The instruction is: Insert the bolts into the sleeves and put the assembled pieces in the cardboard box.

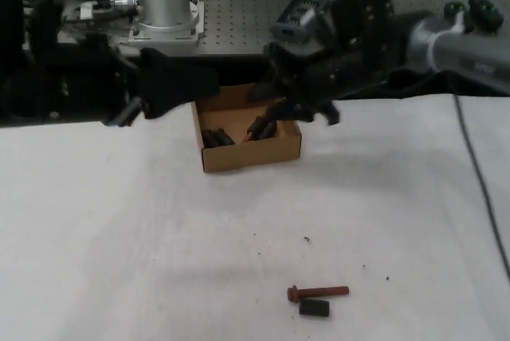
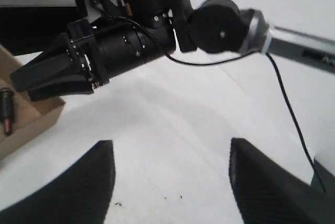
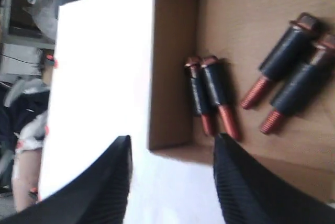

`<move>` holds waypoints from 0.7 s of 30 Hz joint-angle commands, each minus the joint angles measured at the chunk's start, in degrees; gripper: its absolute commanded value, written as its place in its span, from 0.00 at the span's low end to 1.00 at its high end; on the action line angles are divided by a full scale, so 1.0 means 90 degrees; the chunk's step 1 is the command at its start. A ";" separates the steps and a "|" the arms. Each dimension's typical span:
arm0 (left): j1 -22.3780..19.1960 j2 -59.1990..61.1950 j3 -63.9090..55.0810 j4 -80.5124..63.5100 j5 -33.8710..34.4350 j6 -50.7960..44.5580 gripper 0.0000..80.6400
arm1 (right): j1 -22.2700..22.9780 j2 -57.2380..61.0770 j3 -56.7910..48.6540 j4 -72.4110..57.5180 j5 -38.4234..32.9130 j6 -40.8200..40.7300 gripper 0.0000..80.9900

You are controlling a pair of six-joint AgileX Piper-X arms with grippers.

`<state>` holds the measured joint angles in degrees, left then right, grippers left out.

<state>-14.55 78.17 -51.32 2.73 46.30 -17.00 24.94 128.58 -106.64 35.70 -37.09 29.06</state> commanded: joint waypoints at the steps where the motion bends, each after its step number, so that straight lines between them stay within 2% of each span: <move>1: -0.0809 -0.0094 -0.0060 0.0689 -0.0078 0.0797 0.57 | -0.0209 -0.0783 -0.0087 0.1664 0.0909 -0.1744 0.41; 4: -0.1462 0.0010 -0.0060 0.1159 -0.1028 0.0283 0.57 | -0.0236 -0.1433 0.0188 0.2651 0.1909 -0.2784 0.41; 7: -0.1979 0.0205 -0.0060 0.1190 -0.1729 -0.1003 0.57 | -0.0236 -0.2117 0.0865 0.2501 0.2359 -0.2944 0.41; 9: -0.2104 0.0291 -0.0060 0.1157 -0.1957 -0.1722 0.57 | -0.0236 -0.2587 0.1412 0.2203 0.2343 -0.2957 0.41; 12: -0.2127 0.0316 -0.0060 0.1170 -0.2221 -0.2835 0.57 | -0.0236 -0.3169 0.2457 0.1789 0.2343 -0.3107 0.41; 15: -0.2018 0.0316 -0.0060 0.1170 -0.2282 -0.3705 0.57 | -0.0236 -0.3610 0.3501 0.1512 0.1837 -0.3106 0.41; 17: -0.1916 0.0323 -0.0032 0.1170 -0.2438 -0.3985 0.57 | -0.0097 -0.3820 0.4105 0.1418 0.1589 -0.3106 0.41; 21: -0.1575 0.0323 0.0042 0.1170 -0.2555 -0.4574 0.57 | 0.0436 -0.3925 0.4932 0.1100 0.1587 -0.3229 0.41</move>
<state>-29.28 81.16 -51.00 13.53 24.36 -55.74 27.98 94.41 -63.22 47.38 -21.31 1.60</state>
